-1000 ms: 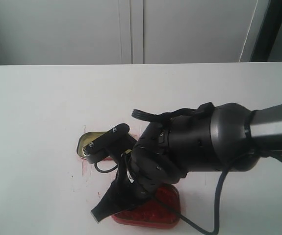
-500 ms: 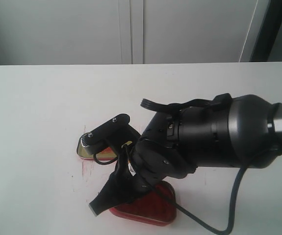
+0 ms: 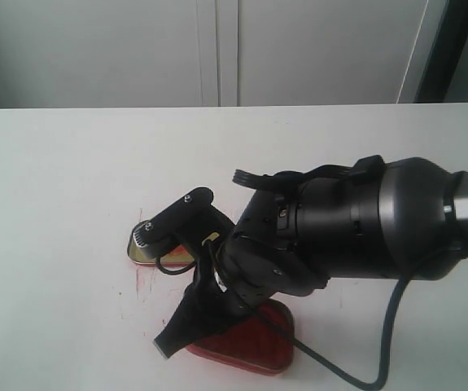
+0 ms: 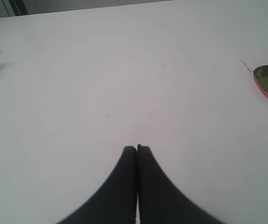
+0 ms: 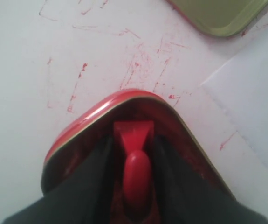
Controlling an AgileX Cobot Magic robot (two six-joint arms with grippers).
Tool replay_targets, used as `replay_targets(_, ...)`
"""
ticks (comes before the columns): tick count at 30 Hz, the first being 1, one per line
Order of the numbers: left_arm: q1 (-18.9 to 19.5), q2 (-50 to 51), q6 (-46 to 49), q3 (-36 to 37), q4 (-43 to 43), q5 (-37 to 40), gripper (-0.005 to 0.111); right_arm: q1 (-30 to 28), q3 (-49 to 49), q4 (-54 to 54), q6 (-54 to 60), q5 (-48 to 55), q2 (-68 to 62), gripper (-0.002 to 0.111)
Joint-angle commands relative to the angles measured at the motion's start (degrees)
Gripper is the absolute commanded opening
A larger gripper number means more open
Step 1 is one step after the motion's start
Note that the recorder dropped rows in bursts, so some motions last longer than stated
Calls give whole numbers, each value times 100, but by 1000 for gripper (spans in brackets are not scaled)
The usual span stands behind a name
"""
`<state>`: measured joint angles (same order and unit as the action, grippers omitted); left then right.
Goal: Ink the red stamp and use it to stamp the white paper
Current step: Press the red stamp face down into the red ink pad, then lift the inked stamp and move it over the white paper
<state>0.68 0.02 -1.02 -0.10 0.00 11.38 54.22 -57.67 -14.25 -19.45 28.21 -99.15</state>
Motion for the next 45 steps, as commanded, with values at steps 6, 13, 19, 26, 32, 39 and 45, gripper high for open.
replay_targets(6, -28, -2, -22, 10, -33, -25, 0, 0, 9, -226, 425, -83, 72, 0)
replay_targets(13, -28, -2, -22, 10, -33, -25, 0, 0, 9, -226, 425, -197, 72, 0)
replay_targets(19, -28, -2, -22, 10, -33, -25, 0, 0, 9, -226, 425, -197, 72, 0)
replay_targets(26, -28, -2, -22, 10, -33, -25, 0, -160, 9, -214, 226, -192, 72, 0)
replay_targets(32, -28, -2, -22, 10, -33, -25, 0, -656, -62, -214, -3, -81, 72, 0)
replay_targets(39, -28, -2, -22, 10, -33, -25, 0, -1207, -381, -214, -179, -1, 72, 0)
replay_targets(45, -28, -2, -22, 10, -33, -25, 0, -1358, -606, -228, -179, 55, 47, 0)
